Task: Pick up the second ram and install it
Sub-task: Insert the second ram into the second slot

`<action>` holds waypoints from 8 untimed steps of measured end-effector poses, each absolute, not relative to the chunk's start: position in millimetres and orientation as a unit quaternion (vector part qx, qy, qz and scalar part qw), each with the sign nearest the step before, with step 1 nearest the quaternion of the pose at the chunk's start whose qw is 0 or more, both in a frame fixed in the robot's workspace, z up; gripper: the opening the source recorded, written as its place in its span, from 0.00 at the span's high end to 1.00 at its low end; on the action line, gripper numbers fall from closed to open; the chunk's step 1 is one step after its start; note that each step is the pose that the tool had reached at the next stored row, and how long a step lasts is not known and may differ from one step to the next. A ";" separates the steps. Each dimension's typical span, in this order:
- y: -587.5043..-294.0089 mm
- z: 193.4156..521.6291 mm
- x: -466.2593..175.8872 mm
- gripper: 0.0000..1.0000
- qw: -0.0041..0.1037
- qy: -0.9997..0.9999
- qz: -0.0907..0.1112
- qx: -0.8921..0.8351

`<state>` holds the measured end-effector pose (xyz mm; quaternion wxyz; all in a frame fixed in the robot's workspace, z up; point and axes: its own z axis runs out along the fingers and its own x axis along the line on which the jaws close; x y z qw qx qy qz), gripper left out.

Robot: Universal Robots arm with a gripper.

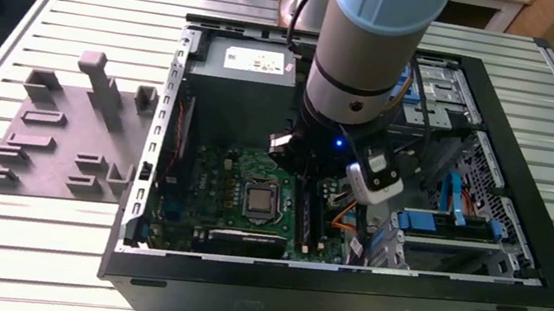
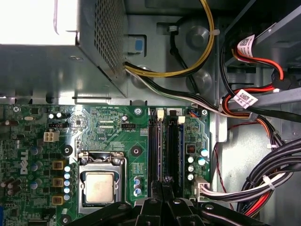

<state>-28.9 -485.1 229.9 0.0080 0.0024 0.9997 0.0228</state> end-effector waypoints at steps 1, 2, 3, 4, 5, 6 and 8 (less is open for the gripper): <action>-485.5 229.8 -28.9 0.88 0.008 1.000 0.023 0.002; -485.5 229.8 -28.9 0.88 0.008 1.000 0.023 0.002; -485.6 229.8 -28.9 0.88 0.008 1.000 0.023 0.002; -485.7 229.5 -28.8 0.88 0.008 1.000 0.023 0.002; -485.9 229.3 -28.8 0.88 0.008 1.000 0.023 0.002; -486.0 229.3 -28.8 0.88 0.008 1.000 0.023 0.002; -486.1 229.3 -28.9 0.88 0.008 1.000 0.023 0.002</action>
